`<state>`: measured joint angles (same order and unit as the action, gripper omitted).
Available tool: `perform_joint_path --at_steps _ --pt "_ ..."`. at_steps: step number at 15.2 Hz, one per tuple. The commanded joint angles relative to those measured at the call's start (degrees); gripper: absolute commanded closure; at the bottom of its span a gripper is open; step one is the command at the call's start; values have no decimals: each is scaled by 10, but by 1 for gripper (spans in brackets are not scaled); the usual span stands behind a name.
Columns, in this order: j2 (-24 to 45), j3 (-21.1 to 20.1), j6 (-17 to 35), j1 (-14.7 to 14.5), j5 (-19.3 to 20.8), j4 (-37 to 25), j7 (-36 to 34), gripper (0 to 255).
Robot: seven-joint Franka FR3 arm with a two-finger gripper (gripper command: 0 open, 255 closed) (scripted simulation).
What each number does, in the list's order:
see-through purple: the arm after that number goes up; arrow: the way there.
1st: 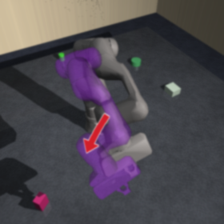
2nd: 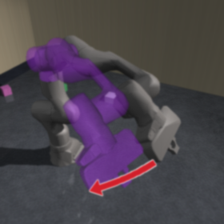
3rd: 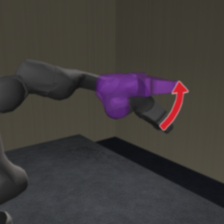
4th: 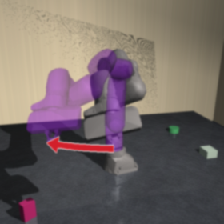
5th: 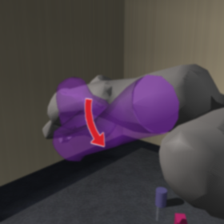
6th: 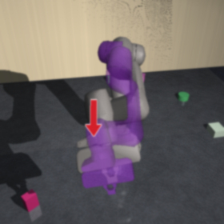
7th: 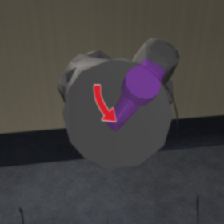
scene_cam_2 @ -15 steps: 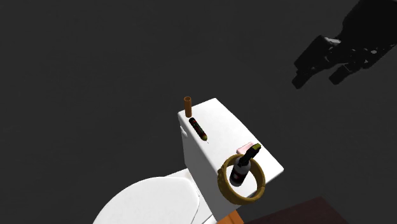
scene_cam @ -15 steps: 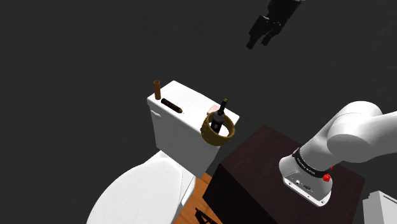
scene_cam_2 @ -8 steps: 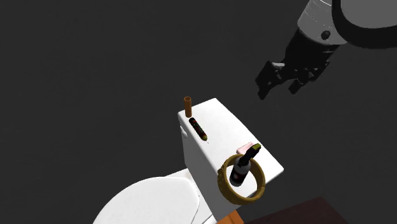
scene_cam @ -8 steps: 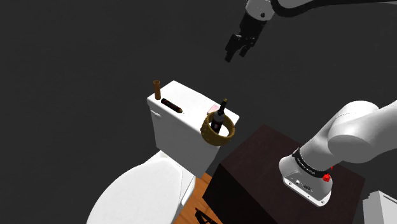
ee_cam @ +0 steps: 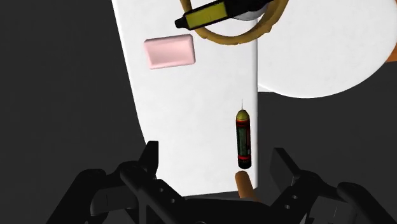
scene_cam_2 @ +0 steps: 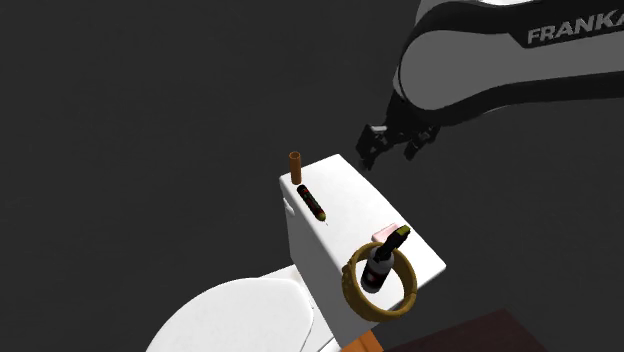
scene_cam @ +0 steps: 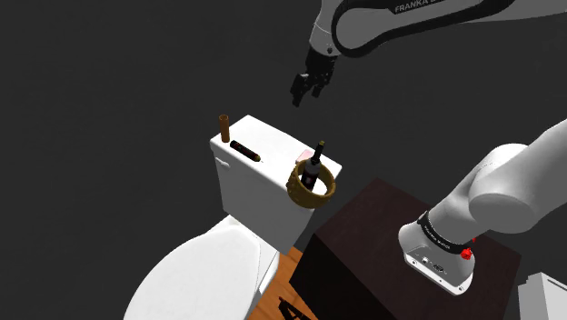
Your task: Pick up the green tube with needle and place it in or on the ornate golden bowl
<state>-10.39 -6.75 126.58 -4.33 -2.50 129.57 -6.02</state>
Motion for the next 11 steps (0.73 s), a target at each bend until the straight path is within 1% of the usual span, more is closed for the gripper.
perform_joint_path --at_steps 1,6,11 --pt "45 -6 22 -3 6 -16 -3 0" --pt "153 -16 60 -12 28 -70 -11 0" --pt "262 -20 84 -25 54 -139 -20 0"
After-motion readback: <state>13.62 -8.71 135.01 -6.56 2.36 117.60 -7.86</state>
